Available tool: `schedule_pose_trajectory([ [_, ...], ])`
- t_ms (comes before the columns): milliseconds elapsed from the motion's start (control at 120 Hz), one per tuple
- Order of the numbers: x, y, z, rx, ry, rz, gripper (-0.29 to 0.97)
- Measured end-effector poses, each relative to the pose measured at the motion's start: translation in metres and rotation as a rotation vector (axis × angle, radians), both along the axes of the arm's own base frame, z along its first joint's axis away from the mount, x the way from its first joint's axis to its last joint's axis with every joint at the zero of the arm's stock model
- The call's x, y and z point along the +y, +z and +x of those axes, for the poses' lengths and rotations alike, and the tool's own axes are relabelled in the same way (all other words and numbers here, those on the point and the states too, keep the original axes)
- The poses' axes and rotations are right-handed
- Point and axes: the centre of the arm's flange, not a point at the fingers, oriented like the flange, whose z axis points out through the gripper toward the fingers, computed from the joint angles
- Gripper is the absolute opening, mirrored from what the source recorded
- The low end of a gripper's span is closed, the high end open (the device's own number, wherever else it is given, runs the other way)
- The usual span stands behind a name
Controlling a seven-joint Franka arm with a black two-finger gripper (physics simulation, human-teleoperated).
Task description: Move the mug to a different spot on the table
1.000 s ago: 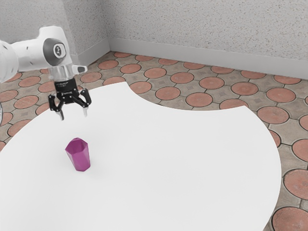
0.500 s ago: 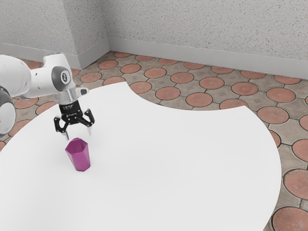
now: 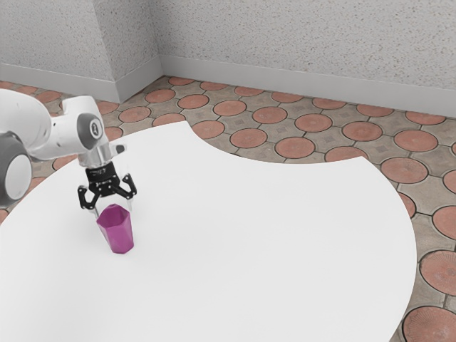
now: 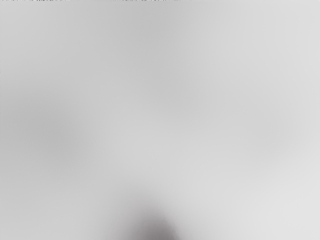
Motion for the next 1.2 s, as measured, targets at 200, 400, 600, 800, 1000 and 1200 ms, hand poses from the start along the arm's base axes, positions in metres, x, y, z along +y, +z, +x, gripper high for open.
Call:
schedule_pose_trajectory([
  [200,-0.001,-0.009,-0.009,0.017,0.029,-0.015,0.67],
  [400,-0.003,-0.001,-0.012,0.009,0.042,-0.022,0.66],
  [600,-0.009,0.001,-0.015,0.01,0.042,-0.025,0.62],
  [800,-0.01,0.002,-0.015,0.011,0.044,-0.022,0.42],
  [1000,-0.01,0.003,-0.015,0.017,0.042,-0.02,0.12],
  [1200,-0.012,0.019,-0.015,0.017,0.032,-0.026,0.06],
])
